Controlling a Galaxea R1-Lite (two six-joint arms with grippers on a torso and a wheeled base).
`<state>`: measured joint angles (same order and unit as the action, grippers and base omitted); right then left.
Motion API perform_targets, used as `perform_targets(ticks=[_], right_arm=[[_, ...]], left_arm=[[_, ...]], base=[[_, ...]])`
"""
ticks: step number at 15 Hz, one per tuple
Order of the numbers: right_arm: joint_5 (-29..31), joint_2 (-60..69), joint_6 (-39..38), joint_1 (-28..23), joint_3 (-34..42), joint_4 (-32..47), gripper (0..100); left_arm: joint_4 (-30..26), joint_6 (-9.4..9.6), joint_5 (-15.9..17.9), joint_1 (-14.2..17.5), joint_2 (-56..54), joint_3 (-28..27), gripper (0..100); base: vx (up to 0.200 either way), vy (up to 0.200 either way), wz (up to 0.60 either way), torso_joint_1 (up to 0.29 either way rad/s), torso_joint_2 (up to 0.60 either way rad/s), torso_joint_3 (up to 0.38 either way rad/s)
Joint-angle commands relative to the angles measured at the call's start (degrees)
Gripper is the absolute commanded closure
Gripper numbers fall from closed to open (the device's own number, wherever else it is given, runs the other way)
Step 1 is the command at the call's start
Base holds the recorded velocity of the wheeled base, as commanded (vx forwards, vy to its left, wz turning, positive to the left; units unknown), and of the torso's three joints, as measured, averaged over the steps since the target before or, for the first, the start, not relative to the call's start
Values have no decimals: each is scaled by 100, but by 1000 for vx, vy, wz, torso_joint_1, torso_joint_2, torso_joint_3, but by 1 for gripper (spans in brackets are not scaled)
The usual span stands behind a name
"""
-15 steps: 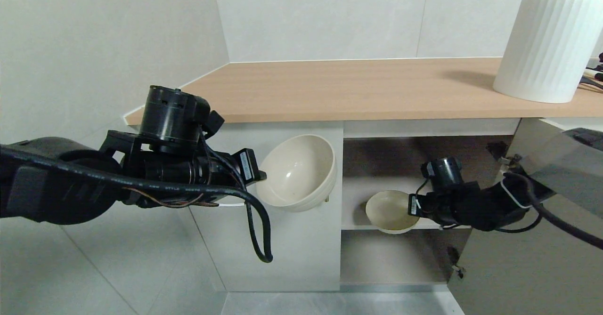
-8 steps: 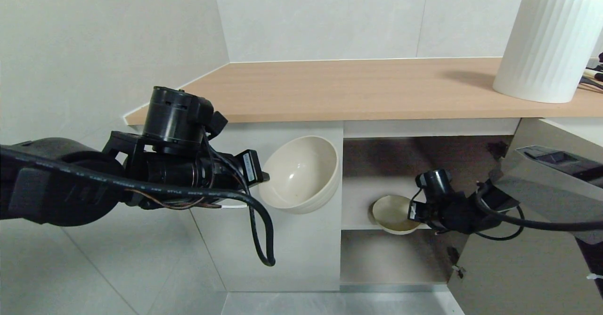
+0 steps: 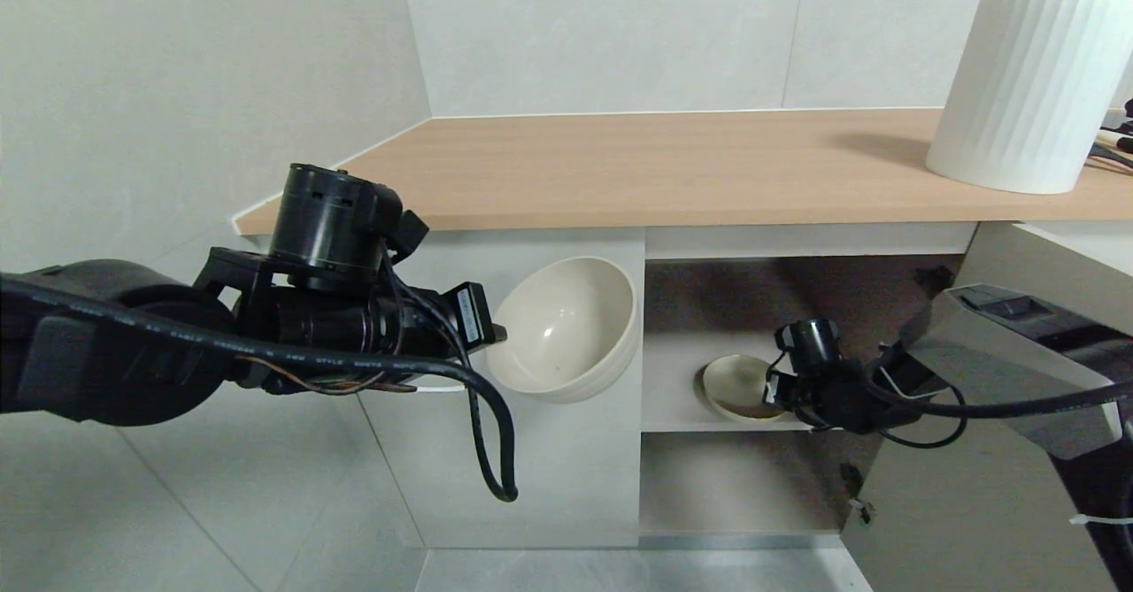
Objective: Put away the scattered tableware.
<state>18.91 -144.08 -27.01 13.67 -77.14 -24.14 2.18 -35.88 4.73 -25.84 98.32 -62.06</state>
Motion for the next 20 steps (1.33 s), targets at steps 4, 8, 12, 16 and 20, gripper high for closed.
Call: perform_targets(ticks=[4, 8, 12, 16, 20], right_arm=[[-1, -173, -93, -83, -319, 23, 100], [-1, -191, -93, -92, -416, 23, 100], [43, -208, -102, -162, -512, 23, 100], [43, -199, -102, -162, -530, 23, 0], [52, 47, -129, -136, -372, 23, 0]], left_arm=[[2, 2, -7, -8, 65, 1, 100], [2, 2, -7, -8, 82, -8, 100], [2, -7, -7, -140, 82, -8, 100], [-16, -7, -7, -237, 144, 1, 100], [-34, 2, -7, -474, 434, 28, 100]], base=[[0, 0, 0, 0, 0, 0], [0, 0, 0, 0, 0, 0], [0, 0, 0, 0, 0, 0], [0, 0, 0, 0, 0, 0], [0, 0, 0, 0, 0, 0]])
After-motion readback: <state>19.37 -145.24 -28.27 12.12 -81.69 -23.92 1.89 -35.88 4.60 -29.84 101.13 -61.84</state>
